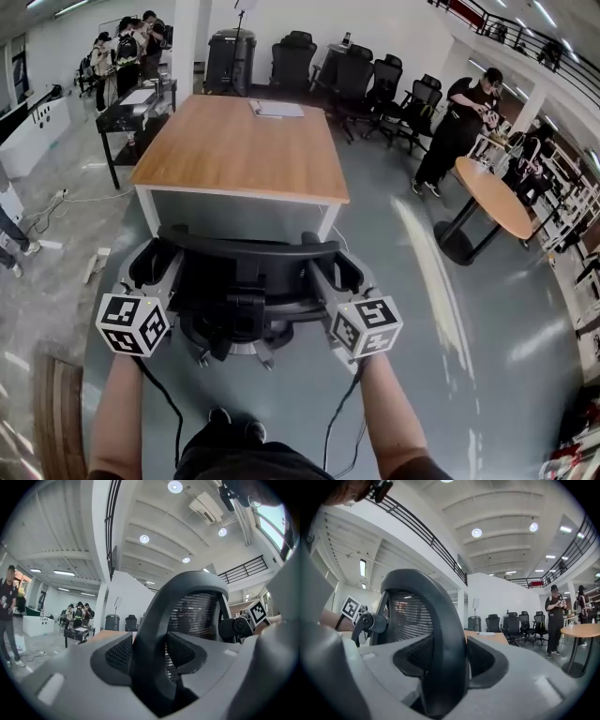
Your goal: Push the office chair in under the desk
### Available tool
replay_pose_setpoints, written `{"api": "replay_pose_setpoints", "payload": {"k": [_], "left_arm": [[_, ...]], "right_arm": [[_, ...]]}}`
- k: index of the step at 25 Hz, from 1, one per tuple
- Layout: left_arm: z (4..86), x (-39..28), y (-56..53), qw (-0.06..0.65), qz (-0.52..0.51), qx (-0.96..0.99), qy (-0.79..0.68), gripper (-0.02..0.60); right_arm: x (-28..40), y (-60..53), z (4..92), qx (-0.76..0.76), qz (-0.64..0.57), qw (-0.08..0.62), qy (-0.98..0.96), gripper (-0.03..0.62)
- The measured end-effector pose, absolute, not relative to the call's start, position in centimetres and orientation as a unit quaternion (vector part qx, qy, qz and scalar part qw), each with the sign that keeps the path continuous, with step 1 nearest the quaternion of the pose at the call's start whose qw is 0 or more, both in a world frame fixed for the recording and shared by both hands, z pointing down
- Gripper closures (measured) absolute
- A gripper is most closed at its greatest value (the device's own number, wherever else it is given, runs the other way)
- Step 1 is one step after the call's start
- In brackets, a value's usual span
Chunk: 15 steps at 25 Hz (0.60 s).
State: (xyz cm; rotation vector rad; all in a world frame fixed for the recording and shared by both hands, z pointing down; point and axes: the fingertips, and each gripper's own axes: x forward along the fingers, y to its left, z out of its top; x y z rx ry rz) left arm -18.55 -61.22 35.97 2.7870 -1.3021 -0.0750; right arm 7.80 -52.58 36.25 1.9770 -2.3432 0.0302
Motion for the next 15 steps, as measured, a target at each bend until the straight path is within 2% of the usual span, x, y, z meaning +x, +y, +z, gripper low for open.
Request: {"api": "replay_pose_setpoints", "payload": {"k": [15], "left_arm": [[36.5,-13.7,-75.2,0.031,-0.036,0.909,-0.414,0.342]], "right_arm": [[12.5,-65.7,36.9,0.654,0.004,0.039,-0.756,0.387]]}}
